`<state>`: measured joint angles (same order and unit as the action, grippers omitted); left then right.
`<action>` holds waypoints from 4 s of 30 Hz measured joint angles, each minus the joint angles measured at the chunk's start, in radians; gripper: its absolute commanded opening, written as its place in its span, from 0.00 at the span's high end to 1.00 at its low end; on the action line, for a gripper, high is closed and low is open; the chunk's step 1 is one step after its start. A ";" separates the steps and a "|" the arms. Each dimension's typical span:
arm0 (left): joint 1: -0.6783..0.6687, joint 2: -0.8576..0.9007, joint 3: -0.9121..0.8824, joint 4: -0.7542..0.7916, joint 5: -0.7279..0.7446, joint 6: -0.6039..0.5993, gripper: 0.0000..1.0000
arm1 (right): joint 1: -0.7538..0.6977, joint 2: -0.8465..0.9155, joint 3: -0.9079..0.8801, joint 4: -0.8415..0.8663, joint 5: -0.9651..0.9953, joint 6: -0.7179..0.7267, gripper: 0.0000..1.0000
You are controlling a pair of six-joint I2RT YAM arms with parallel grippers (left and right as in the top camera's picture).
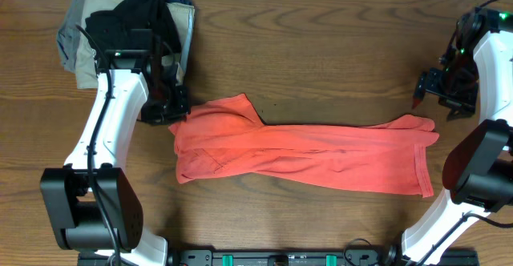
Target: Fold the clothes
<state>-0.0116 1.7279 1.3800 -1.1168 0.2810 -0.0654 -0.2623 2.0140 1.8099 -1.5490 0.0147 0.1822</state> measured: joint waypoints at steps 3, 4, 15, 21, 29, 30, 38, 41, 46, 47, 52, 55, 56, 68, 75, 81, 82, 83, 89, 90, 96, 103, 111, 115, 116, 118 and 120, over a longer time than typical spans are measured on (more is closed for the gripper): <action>0.000 0.002 0.000 -0.069 0.002 -0.010 0.94 | 0.000 0.000 -0.036 0.017 0.000 0.000 0.22; 0.000 0.002 0.000 -0.091 0.002 -0.013 0.94 | 0.000 0.000 -0.049 0.023 0.000 0.000 0.22; 0.000 0.002 -0.026 -0.214 -0.045 -0.028 0.94 | 0.000 0.000 -0.110 0.061 0.000 0.000 0.22; 0.000 -0.010 -0.031 -0.259 -0.146 -0.096 0.94 | 0.000 0.000 -0.110 0.064 0.000 0.000 0.21; 0.000 -0.188 -0.033 -0.340 -0.184 -0.121 0.94 | 0.000 0.000 -0.110 0.069 0.000 0.000 0.21; 0.000 -0.206 -0.033 -0.351 -0.184 -0.122 0.94 | 0.000 0.000 -0.110 0.069 0.000 0.000 0.21; 0.000 -0.220 -0.090 -0.285 -0.176 -0.120 0.59 | 0.000 0.000 -0.110 0.069 -0.014 0.000 0.21; 0.000 -0.218 -0.166 -0.162 -0.149 -0.126 0.48 | 0.000 0.000 -0.111 0.069 -0.018 0.000 0.21; 0.000 -0.211 -0.296 0.045 -0.077 -0.132 0.45 | 0.000 0.000 -0.111 0.069 -0.019 0.000 0.21; 0.000 -0.207 -0.320 0.077 -0.062 -0.133 0.45 | 0.000 0.000 -0.111 0.070 -0.019 0.000 0.21; 0.000 -0.178 -0.397 0.181 -0.017 -0.133 0.45 | 0.000 0.000 -0.111 0.069 -0.019 0.000 0.21; 0.000 -0.160 -0.425 0.224 0.006 -0.133 0.49 | 0.000 0.000 -0.111 0.069 -0.019 0.000 0.21; 0.000 -0.154 -0.433 0.234 0.014 -0.134 0.52 | 0.000 0.000 -0.111 0.069 -0.019 0.000 0.21; 0.000 -0.140 -0.444 0.246 0.043 -0.126 0.94 | 0.000 0.000 -0.111 0.069 -0.019 0.000 0.22; 0.000 -0.140 -0.444 0.131 0.050 -0.121 0.94 | 0.000 0.000 -0.111 0.069 -0.019 0.000 0.21; 0.000 -0.149 -0.424 -0.020 0.050 -0.117 0.94 | 0.000 0.000 -0.111 0.071 -0.019 0.000 0.21; 0.000 -0.158 -0.412 -0.040 0.043 -0.117 0.94 | 0.000 0.000 -0.111 0.071 -0.019 0.000 0.21; 0.000 -0.169 -0.402 -0.055 0.034 -0.117 0.94 | 0.000 0.000 -0.111 0.071 -0.019 0.000 0.21; 0.019 -0.229 -0.367 -0.085 -0.009 -0.117 0.94 | 0.000 0.000 -0.111 0.071 -0.019 0.000 0.21; 0.025 -0.230 -0.367 -0.093 -0.013 -0.117 0.94 | 0.000 0.000 -0.111 0.071 -0.019 0.000 0.21; 0.039 -0.229 -0.367 -0.113 -0.037 -0.117 0.94 | 0.000 0.000 -0.111 0.069 -0.019 0.000 0.21; 0.042 -0.229 -0.367 -0.105 -0.076 -0.143 0.94 | 0.000 0.000 -0.111 0.066 -0.019 0.000 0.21; 0.042 -0.229 -0.375 -0.092 -0.180 -0.233 0.29 | 0.000 0.000 -0.111 0.059 -0.024 0.000 0.21; 0.043 -0.226 -0.375 -0.091 -0.196 -0.249 0.16 | 0.000 0.000 -0.111 0.055 -0.051 -0.001 0.23; 0.043 -0.226 -0.375 -0.089 -0.199 -0.253 0.16 | 0.001 0.000 -0.111 0.055 -0.060 -0.001 0.24; 0.043 -0.226 -0.375 -0.083 -0.203 -0.253 0.16 | 0.005 0.000 -0.111 0.056 -0.085 -0.006 0.27; 0.043 -0.226 -0.375 -0.071 -0.203 -0.253 0.20 | 0.018 0.000 -0.111 0.064 -0.115 -0.013 0.30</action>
<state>0.0319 1.5021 1.0046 -1.1881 0.0784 -0.3180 -0.2447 2.0140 1.6985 -1.4853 -0.1001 0.1692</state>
